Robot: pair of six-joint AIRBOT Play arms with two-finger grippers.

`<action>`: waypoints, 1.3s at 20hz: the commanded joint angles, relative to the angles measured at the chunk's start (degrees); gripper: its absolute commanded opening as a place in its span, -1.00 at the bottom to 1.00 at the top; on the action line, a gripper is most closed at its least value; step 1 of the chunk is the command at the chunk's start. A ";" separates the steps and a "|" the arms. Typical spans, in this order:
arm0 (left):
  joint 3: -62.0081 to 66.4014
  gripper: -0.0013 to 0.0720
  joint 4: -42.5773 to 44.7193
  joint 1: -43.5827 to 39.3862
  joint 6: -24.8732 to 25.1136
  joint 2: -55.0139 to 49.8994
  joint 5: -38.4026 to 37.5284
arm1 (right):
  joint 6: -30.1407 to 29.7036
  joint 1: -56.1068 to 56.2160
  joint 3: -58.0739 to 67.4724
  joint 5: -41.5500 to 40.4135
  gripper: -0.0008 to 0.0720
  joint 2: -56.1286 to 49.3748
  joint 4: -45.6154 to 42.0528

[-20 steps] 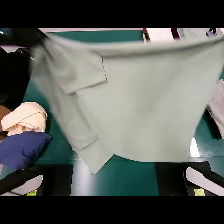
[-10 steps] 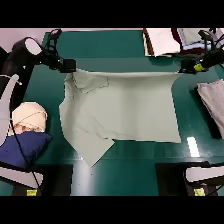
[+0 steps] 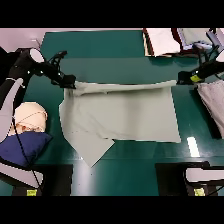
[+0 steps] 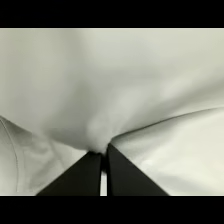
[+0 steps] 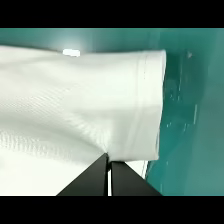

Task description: Fold the shirts.

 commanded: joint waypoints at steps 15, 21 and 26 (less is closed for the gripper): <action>-48.87 0.51 7.02 1.36 -9.86 40.02 -2.08 | 0.31 0.83 -15.37 0.81 -0.05 25.42 5.86; -63.98 0.51 -2.93 1.36 -11.17 46.97 4.28 | 0.35 0.83 -19.32 -0.20 -0.05 29.77 5.92; -68.57 0.51 -15.04 1.33 -8.48 46.97 14.69 | 0.33 0.72 -19.63 -0.17 -0.05 30.56 9.05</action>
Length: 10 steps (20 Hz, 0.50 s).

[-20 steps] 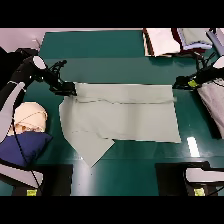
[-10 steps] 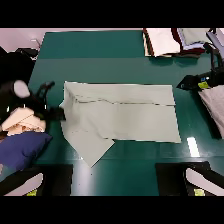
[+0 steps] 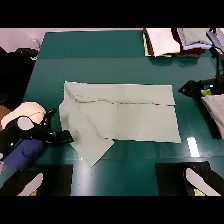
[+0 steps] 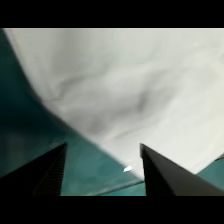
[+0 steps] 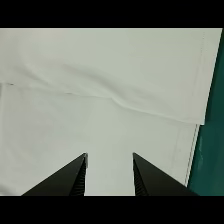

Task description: Fold the shirts.

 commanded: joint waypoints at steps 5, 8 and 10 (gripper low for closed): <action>-3.89 -0.23 -11.82 0.00 3.43 0.48 7.82 | -0.04 -0.07 -0.44 0.17 -0.05 0.66 4.44; -0.17 -0.90 -11.45 0.00 7.63 0.48 3.13 | -0.02 -0.83 -1.25 3.93 -0.05 0.74 2.47; 3.50 -0.90 -9.29 0.00 8.33 0.48 0.31 | -0.02 -3.63 -5.01 5.90 -0.05 1.60 0.63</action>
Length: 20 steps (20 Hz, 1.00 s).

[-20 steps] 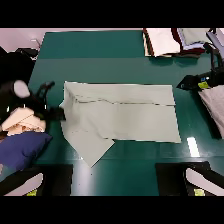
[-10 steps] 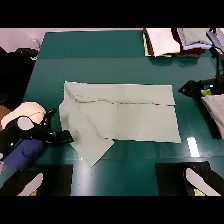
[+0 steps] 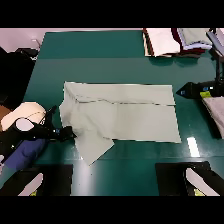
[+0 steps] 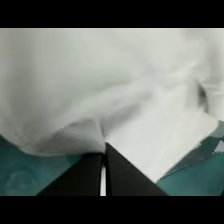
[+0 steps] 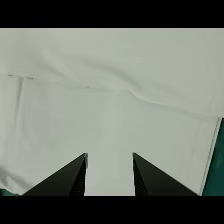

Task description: Fold the shirts.

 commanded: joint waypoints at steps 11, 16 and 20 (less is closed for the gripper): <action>10.43 -0.90 4.68 0.02 4.09 0.04 -6.21 | -1.25 -23.37 -28.96 5.97 0.26 -4.35 -9.35; 10.43 -0.90 5.03 0.02 4.15 0.04 -6.51 | -1.09 -13.70 -29.18 1.03 0.22 -10.10 -3.78; 10.78 -0.91 8.90 0.02 3.74 0.07 -10.38 | -1.36 -8.28 -29.18 -0.44 -0.74 -8.92 -4.42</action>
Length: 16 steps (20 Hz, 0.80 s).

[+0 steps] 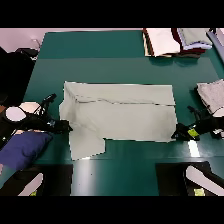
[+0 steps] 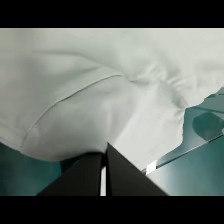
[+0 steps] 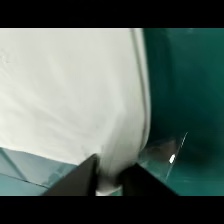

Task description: Fold the shirts.

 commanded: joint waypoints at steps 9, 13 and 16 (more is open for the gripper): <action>1.97 -0.91 9.01 0.04 -7.56 16.35 -17.51 | -0.96 -0.20 -0.31 6.91 -0.94 22.84 -9.01; 5.73 -0.91 9.53 0.02 -6.64 13.27 -13.55 | -0.94 -0.87 0.72 5.60 -0.94 27.10 -7.08; 8.98 -0.91 9.73 0.04 -5.05 6.84 -6.71 | -0.35 0.92 7.13 3.10 -0.94 23.10 -5.79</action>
